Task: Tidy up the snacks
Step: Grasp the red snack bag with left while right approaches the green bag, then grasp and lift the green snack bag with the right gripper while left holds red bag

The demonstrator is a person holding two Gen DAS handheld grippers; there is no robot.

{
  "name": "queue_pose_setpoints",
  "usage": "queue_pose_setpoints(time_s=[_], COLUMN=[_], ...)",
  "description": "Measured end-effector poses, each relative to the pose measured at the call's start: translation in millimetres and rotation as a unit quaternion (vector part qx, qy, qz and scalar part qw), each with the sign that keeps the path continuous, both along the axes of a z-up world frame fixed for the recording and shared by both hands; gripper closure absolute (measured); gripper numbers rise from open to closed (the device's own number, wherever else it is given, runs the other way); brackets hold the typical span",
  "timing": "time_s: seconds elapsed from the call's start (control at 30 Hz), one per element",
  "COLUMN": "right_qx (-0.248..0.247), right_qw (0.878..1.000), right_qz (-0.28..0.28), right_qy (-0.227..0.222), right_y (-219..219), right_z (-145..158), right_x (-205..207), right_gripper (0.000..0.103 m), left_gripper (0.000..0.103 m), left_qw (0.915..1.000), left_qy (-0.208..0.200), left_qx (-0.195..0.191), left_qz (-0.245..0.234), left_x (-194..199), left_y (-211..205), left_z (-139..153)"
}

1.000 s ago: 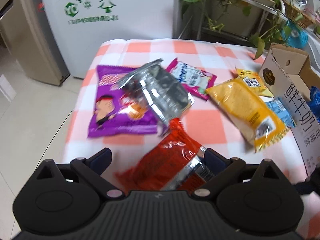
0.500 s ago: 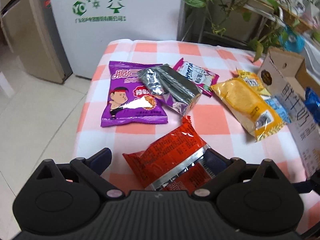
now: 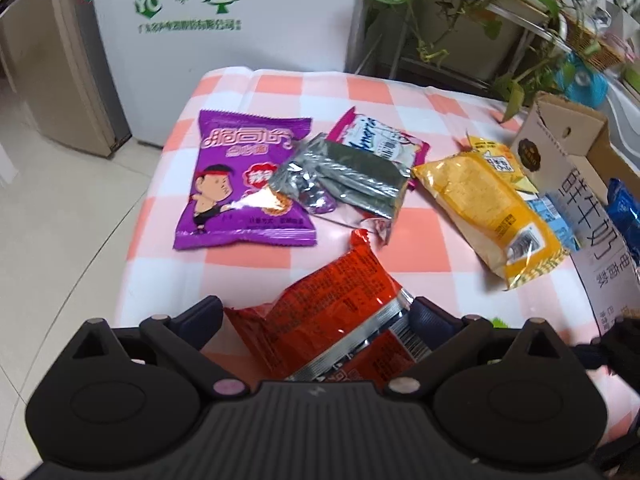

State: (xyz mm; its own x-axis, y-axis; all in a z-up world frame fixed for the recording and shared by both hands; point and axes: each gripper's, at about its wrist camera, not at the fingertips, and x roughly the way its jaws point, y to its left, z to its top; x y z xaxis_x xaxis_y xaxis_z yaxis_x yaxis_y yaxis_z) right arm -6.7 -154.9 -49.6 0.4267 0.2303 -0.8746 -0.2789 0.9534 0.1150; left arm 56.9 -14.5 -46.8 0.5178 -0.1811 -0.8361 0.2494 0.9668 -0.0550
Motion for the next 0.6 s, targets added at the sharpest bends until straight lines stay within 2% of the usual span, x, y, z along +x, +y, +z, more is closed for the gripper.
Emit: queue_pose_setpoints(time_s=[0.2, 0.6], right_qx=[0.004, -0.010], right_qw=[1.000, 1.000], right_qz=[-0.007, -0.009], right_qy=[-0.005, -0.008], right_y=[-5, -7], right_z=[2, 3], right_x=[2, -1], right_gripper=[0.023, 0.023], left_gripper=[0.002, 0.001], left_qw=[0.9993, 0.9990], left_qy=[-0.005, -0.014], left_qx=[0.023, 0.032], left_qz=[-0.030, -0.029], left_x=[-4, -2], left_y=[-12, -25], left_z=[-5, -12])
